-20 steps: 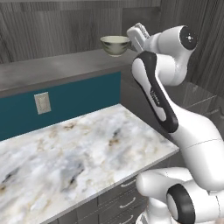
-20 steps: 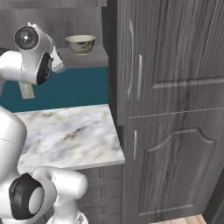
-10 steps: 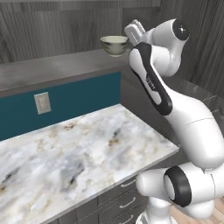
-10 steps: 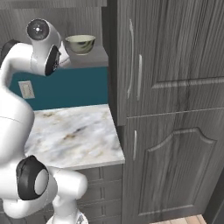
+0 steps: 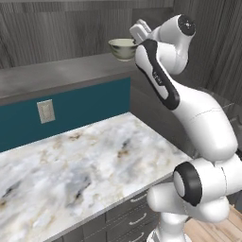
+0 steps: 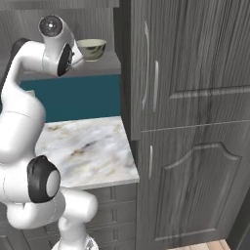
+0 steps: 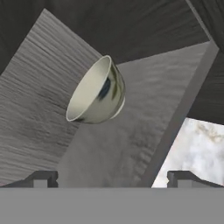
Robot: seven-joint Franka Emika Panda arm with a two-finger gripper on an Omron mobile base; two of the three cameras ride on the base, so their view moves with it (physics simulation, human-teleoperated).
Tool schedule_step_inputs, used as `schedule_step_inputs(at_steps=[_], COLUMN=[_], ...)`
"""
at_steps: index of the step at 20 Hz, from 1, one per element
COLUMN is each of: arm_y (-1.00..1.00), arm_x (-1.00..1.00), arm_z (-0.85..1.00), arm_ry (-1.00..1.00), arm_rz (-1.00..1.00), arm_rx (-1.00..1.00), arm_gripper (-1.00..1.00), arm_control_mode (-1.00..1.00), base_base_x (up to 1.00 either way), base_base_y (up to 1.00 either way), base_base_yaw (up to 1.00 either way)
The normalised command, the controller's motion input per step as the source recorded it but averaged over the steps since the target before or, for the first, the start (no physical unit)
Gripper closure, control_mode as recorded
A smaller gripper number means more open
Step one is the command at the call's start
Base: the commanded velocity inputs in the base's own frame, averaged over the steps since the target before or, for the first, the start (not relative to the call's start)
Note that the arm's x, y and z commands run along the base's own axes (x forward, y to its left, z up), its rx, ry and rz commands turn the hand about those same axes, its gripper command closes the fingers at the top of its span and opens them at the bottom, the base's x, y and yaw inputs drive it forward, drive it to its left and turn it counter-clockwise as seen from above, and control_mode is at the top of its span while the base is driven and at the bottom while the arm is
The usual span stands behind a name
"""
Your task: Take the smaller bowl and place it next to the appetizer plate on the dining counter , and place the larger bowl next to the plate with cooked food.
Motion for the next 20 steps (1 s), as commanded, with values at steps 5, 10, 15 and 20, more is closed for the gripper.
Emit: schedule_step_inputs(at_steps=[5,10,15,20], arm_y=[0.00,-0.01,0.00,-0.02], arm_x=[0.28,0.24,0.26,0.22], arm_z=[0.00,0.00,0.00,0.00], arm_ry=[-0.02,-0.02,-0.04,-0.06], arm_rz=[0.07,0.02,0.00,0.00], arm_rx=[-0.11,-0.12,-0.13,-0.10], arm_gripper=[-1.00,-1.00,-1.00,-1.00], arm_control_mode=[-1.00,-1.00,-1.00,-1.00], base_base_x=[0.00,0.00,0.00,0.00], base_base_y=[0.00,0.00,0.00,0.00], base_base_yaw=[0.00,0.00,0.00,0.00])
